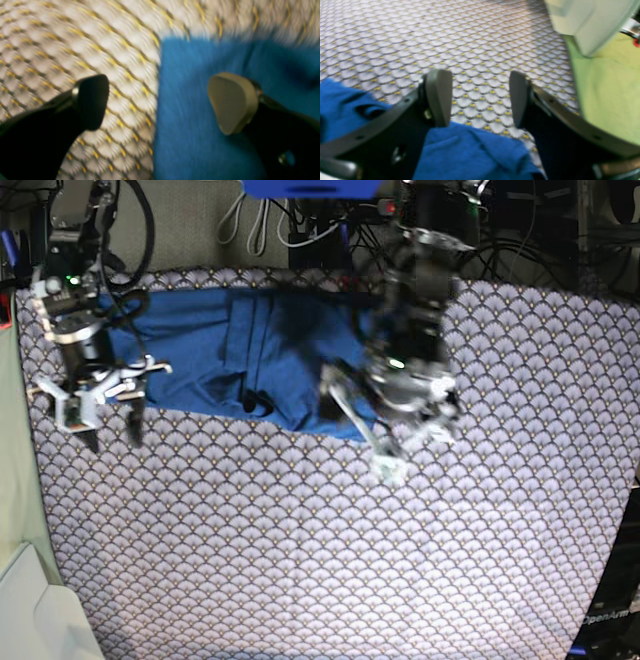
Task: Fold the T-shirt properly
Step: 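Open the left gripper and raise it away from the shirt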
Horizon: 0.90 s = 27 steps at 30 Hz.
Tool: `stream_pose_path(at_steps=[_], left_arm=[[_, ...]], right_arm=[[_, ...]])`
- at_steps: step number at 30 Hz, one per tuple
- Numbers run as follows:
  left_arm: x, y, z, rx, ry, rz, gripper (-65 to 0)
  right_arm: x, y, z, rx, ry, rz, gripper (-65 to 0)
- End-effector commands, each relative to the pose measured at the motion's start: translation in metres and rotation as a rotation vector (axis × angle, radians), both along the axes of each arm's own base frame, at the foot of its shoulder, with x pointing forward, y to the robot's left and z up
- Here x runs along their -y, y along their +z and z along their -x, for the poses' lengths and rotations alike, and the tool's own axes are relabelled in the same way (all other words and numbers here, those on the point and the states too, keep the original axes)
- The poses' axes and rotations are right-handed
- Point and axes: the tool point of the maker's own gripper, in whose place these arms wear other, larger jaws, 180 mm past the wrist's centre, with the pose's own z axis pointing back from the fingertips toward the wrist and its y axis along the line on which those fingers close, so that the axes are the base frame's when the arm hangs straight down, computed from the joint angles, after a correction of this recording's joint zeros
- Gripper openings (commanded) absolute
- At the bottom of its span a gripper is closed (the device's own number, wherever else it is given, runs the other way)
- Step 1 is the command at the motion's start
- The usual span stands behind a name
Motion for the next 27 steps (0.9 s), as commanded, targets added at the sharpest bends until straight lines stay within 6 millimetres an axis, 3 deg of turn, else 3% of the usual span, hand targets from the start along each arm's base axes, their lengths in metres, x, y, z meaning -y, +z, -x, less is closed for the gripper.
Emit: stream_pose_path(at_steps=[1,6,12,20,23,27], left_arm=[[-0.004,0.022,-0.014,0.07,0.03,0.046,0.0],[-0.091,0.059,-0.032,0.176,0.297,0.121,0.0],[-0.199,0.077,-0.016,0.248,0.6,0.107,0.0],[-0.299,0.064,0.023,0.194,0.784,-0.02,0.0],[-0.336,0.061,0.041,0.168,0.856,-0.059,0.0],[-0.369,0.065,0.066,0.169,0.924,-0.104,0.0]], right_arm=[[0.001,0.015,-0.003,0.053,0.004,-0.001,-28.1],[0.019,-0.002,0.003,-0.054,-0.053,0.021,-28.1],[0.047,-0.021,0.017,-0.194,-0.141,0.041,-28.1],[0.096,-0.026,0.033,-0.294,-0.325,0.02,-28.0],[0.097,-0.033,0.039,-0.369,-0.288,0.046,-28.0],[0.1,-0.042,0.05,-0.446,-0.289,0.038,-28.0]])
